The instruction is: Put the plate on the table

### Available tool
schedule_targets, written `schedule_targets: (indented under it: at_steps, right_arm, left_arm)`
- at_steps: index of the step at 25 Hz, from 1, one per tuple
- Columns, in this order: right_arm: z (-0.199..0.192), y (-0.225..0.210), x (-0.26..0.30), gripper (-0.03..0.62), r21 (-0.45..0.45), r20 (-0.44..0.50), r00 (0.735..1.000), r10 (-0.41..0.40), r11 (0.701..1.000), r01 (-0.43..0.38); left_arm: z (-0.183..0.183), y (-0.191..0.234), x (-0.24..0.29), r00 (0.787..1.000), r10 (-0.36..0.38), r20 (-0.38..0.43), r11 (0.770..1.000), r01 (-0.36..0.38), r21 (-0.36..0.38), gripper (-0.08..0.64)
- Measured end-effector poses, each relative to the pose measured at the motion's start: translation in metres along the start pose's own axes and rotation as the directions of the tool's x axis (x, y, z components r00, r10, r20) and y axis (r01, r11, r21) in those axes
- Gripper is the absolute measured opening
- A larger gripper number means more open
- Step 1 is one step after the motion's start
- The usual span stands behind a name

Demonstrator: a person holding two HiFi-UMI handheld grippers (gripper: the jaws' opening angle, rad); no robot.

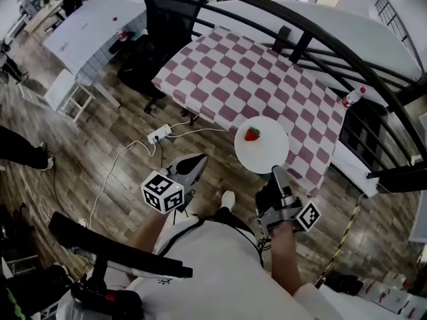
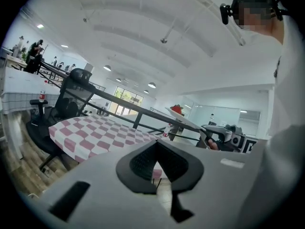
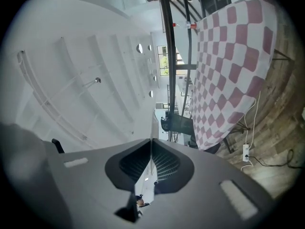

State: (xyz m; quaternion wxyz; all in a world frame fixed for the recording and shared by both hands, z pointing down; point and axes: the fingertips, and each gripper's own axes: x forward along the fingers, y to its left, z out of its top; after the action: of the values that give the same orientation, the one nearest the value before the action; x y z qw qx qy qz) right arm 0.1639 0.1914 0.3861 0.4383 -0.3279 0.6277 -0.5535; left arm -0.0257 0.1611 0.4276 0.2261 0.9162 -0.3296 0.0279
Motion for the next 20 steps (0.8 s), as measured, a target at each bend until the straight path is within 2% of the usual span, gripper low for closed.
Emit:
schedule_targets:
  at_steps: [9, 20]
  right_arm:
    - [0.047, -0.013, 0.027, 0.018, 0.025, -0.043, 0.999, -0.013, 1.0, 0.014]
    - [0.104, -0.036, 0.045, 0.017, 0.042, -0.103, 0.994, -0.04, 0.998, 0.044]
  left_arm:
    - [0.015, 0.005, 0.048, 0.999, 0.035, 0.011, 0.999, -0.035, 0.007, 0.003]
    - [0.023, 0.019, 0.097, 0.988, 0.151, 0.03, 0.988, -0.151, -0.016, 0.003]
